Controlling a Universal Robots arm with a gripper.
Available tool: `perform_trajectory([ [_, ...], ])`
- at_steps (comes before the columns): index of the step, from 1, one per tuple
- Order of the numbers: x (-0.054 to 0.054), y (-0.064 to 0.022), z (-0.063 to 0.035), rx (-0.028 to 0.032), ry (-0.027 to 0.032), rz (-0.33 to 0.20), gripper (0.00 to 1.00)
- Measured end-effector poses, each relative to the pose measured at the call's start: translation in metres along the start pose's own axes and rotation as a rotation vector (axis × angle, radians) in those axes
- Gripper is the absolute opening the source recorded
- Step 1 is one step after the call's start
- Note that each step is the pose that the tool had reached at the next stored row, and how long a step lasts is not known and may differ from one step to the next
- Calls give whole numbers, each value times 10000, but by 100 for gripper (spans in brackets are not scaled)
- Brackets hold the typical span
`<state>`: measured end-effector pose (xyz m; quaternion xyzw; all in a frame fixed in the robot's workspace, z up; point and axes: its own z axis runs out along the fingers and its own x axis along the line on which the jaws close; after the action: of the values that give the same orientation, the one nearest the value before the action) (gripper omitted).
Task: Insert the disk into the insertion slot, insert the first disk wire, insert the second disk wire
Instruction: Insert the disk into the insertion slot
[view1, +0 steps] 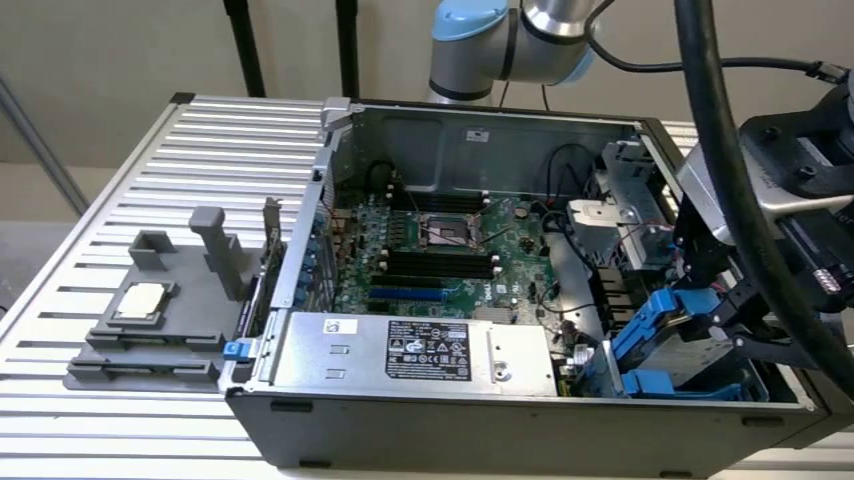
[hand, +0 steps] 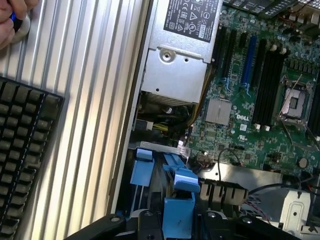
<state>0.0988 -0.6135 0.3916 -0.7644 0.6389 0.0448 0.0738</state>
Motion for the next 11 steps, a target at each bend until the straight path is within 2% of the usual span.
perform_trajectory([
  [2,-13,-4,-52,-3,28,-35,33],
  [9,-47,-10,-141,5,-14,-158,33],
  [11,-63,-16,-184,-4,11,-203,33],
])
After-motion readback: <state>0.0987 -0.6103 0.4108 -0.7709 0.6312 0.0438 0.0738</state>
